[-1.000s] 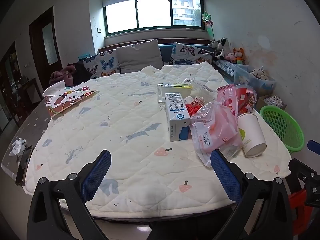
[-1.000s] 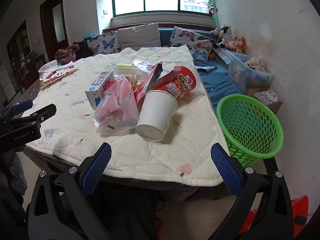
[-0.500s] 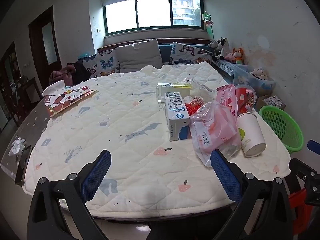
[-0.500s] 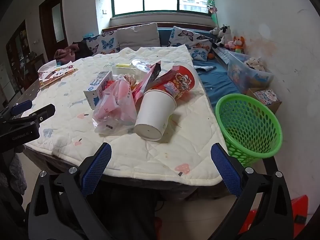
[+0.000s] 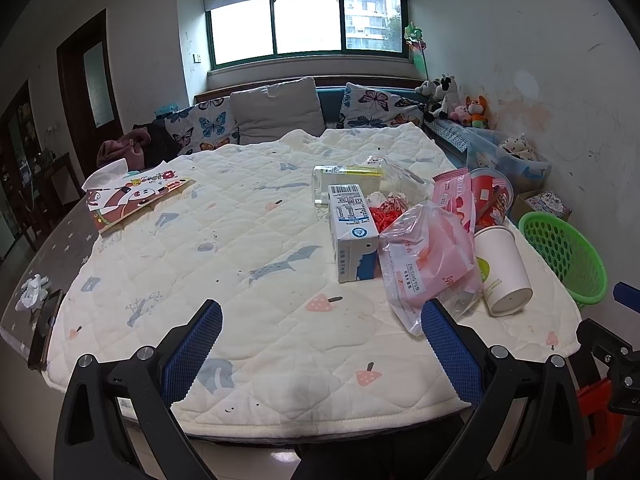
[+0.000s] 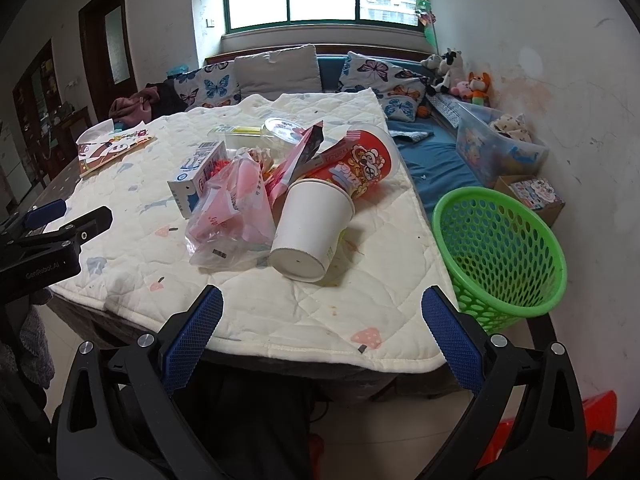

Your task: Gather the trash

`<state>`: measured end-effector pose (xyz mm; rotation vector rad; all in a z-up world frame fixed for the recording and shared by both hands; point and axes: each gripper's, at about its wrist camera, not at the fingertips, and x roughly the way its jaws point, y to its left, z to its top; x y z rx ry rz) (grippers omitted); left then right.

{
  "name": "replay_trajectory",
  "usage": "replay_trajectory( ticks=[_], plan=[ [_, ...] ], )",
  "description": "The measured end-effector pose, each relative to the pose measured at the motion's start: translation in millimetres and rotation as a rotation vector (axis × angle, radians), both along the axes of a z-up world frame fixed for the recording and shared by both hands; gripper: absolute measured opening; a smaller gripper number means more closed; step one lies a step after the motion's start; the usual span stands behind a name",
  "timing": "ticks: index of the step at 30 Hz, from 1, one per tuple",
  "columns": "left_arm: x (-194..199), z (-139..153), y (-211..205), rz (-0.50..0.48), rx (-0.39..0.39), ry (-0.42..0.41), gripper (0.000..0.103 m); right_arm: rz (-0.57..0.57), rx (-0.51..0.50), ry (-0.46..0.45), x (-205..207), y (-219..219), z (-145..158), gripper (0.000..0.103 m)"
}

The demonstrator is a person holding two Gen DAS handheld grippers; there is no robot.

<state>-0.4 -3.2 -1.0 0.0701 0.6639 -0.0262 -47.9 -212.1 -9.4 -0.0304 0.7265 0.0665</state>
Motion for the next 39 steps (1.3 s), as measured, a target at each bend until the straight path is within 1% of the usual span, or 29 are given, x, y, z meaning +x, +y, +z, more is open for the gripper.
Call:
replay_trajectory(
  ticks=[12, 25, 32, 39],
  plan=[
    [2.0, -1.3, -0.2, 0.001, -0.003, 0.005, 0.097, 0.006, -0.002, 0.011, 4.0, 1.5, -2.1, 0.099],
    [15.9, -7.3, 2.3, 0.007, -0.005, 0.014, 0.097, 0.011, 0.001, 0.019, 10.1, 1.5, -4.0, 0.099],
    [16.8, -6.0, 3.4, 0.008, -0.003, 0.015, 0.097, 0.011, 0.003, 0.02, 14.4, 0.5, -3.5, 0.099],
    [27.1, -5.8, 6.2, 0.012, -0.009, 0.025, 0.097, 0.012, 0.007, 0.023, 22.1, -1.5, -2.3, 0.099]
  ],
)
